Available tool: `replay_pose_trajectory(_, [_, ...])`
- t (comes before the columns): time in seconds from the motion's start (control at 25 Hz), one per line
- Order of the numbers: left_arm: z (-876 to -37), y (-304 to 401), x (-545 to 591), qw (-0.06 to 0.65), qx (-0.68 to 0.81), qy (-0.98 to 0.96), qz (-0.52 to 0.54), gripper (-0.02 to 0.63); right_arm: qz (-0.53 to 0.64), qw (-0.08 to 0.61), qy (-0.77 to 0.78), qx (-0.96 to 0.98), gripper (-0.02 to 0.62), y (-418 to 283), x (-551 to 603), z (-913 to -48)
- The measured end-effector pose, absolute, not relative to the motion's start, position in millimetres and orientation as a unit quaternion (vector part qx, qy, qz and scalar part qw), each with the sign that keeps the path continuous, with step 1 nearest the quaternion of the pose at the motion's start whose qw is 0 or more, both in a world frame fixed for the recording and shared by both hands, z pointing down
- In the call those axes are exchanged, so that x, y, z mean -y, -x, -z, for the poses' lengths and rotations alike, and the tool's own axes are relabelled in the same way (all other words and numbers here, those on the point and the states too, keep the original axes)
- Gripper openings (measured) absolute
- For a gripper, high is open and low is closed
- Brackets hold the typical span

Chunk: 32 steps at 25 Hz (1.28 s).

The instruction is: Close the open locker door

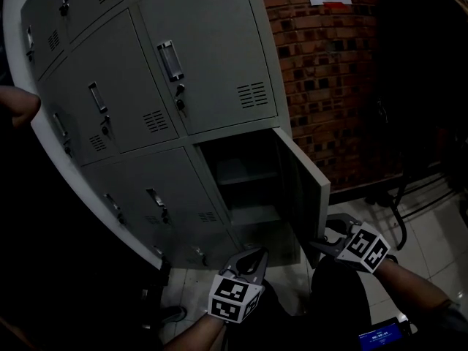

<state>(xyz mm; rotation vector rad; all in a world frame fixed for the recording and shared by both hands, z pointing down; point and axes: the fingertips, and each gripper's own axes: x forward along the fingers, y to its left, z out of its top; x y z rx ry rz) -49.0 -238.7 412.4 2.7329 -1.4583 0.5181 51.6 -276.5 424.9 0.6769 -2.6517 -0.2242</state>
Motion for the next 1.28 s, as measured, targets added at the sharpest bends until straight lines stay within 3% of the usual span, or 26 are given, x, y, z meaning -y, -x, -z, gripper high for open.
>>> replay_pose_trajectory(0.68, [-413.9, 79.0, 239.5, 0.012, 0.491, -0.856, -0.162, 0.000, 0.119, 0.220, -0.169, 0.954, 0.181, 31.8, 258.0, -428.7])
replay_pose_trajectory(1.28, [-406.5, 149.6, 229.7, 0.010, 0.550, -0.820, -0.160, 0.000, 0.111, 0.213, -0.189, 0.952, 0.167, 110.9, 281.3, -426.5])
